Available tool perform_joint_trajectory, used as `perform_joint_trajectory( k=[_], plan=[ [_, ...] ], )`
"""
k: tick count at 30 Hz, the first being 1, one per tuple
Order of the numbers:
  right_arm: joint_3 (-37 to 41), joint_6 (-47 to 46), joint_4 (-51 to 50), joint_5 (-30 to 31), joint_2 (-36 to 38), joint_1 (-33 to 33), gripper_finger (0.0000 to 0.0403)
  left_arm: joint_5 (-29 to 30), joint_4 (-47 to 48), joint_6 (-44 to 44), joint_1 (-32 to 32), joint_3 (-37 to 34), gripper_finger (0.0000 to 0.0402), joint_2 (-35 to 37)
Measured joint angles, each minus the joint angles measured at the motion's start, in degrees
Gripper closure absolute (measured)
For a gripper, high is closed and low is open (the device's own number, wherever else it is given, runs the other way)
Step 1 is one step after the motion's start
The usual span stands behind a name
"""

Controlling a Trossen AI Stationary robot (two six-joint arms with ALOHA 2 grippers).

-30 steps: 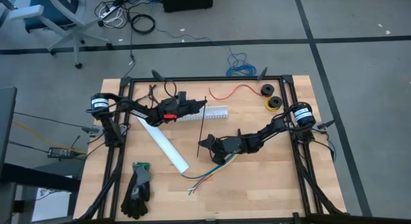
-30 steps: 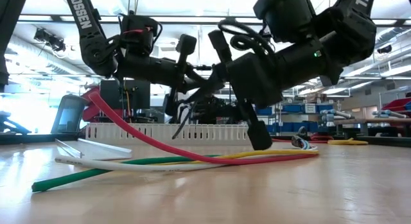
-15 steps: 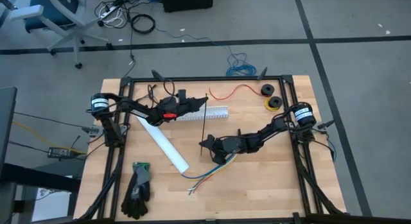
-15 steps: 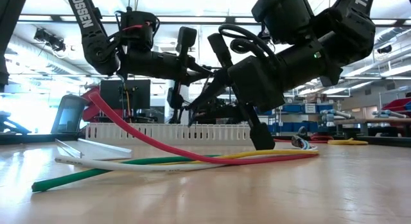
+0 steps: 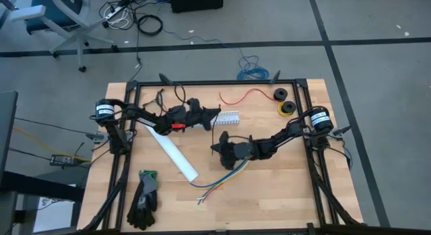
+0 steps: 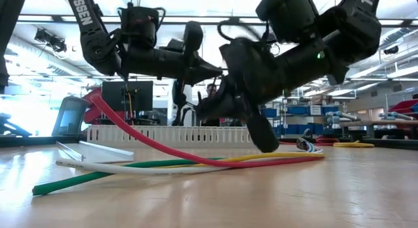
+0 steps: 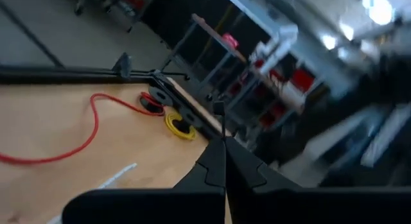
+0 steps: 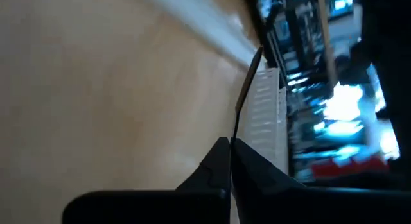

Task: Ziptie cables
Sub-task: Prepare the black zip tie

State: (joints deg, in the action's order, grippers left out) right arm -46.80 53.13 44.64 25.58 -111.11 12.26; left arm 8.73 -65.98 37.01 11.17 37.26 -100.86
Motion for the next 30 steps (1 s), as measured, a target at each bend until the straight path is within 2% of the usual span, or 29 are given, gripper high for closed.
perform_joint_trajectory(
  k=[3, 9, 12, 16, 21, 26, 30],
  plan=[
    [1.2, -15.0, -1.7, -5.9, 4.0, -1.7, 0.0403, 0.9, 0.1, -9.1, -2.7, 0.0, 0.0401, 0.0],
    [6.6, -39.1, -5.5, -26.5, 12.9, -8.6, 0.0403, 2.7, -0.7, -24.5, -7.3, 0.0, 0.0401, 0.0],
    [8.7, -47.7, -6.0, -35.8, 14.0, -11.7, 0.0403, 2.6, -0.9, -30.3, -9.1, 0.0, 0.0401, 0.0],
    [9.1, -55.1, -5.4, -45.0, 13.9, -13.4, 0.0403, 2.6, -1.0, -39.0, -11.4, 0.0, 0.0401, 0.0],
    [9.1, -59.9, -1.2, -51.1, 13.9, -13.6, 0.0403, 2.6, 0.3, -45.7, -13.6, 0.0, 0.0401, 0.0],
    [9.1, -64.0, 0.6, -52.5, 13.9, -14.2, 0.0403, 2.8, 0.4, -49.2, -14.7, 0.0, 0.0401, 0.0],
    [9.1, -66.5, 1.0, -54.5, 13.9, -14.9, 0.0403, 5.4, 1.7, -51.7, -15.6, 0.0, 0.0401, 0.0]
  ],
)
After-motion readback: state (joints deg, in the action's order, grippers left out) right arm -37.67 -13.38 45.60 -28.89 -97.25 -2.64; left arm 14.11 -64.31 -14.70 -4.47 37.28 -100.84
